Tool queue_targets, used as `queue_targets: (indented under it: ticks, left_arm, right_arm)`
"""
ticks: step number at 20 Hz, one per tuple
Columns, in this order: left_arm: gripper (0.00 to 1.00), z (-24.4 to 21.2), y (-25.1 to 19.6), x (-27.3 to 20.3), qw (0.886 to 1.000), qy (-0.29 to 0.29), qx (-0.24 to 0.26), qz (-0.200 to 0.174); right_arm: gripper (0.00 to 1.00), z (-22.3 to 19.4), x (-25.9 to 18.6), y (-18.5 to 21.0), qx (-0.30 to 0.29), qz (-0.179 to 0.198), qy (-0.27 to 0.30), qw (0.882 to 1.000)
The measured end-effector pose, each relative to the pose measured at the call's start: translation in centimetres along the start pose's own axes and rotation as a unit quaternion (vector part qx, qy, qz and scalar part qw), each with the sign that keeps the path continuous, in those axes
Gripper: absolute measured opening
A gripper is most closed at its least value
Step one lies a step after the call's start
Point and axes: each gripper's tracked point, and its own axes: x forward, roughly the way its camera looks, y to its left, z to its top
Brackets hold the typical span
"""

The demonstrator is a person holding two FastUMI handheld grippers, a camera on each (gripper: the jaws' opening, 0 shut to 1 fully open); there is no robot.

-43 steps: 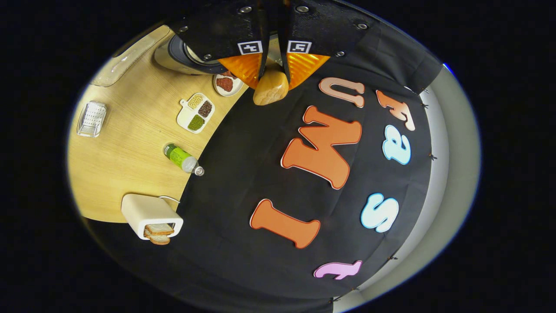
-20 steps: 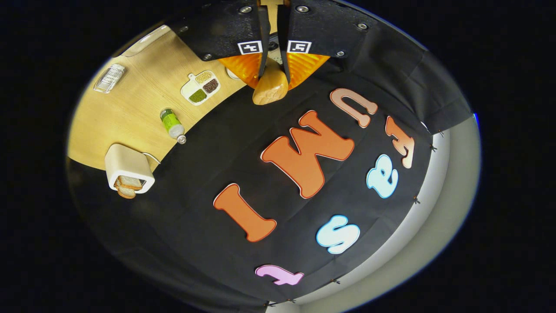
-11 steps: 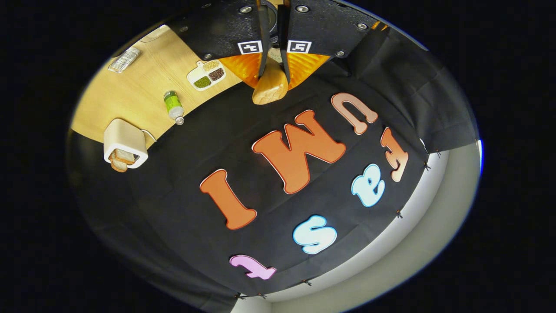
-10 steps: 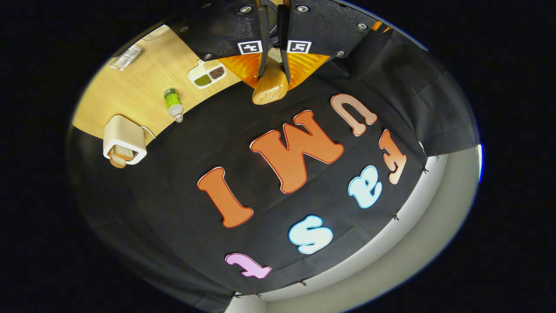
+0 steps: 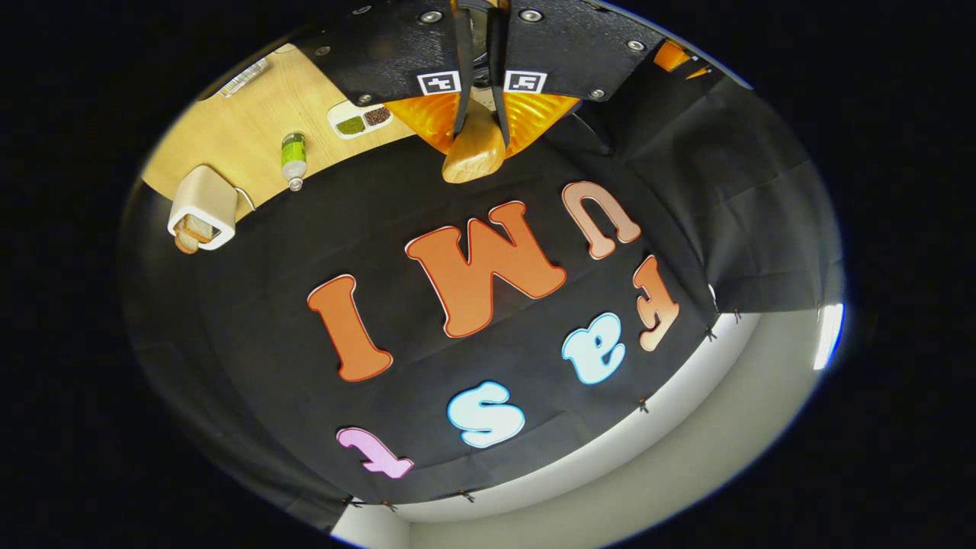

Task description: Close the left gripper, press the button to open the rice cooker; take a wooden spoon from the chopstick holder with the right hand, scoop a spoonful of rice and pour it into the rice cooker, then put the wooden spoon back into the chopstick holder.

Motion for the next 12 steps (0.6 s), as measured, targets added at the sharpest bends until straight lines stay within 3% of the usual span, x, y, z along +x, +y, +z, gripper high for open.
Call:
queue_targets:
  ticks: [12]
  left_arm:
    - [0.97,-0.2,0.2,-0.6,1.0,0.001,-0.002,0.003]
  right_arm:
    - [0.06,-1.4,-0.6,4.1,-0.132,0.04,-0.002,0.99]
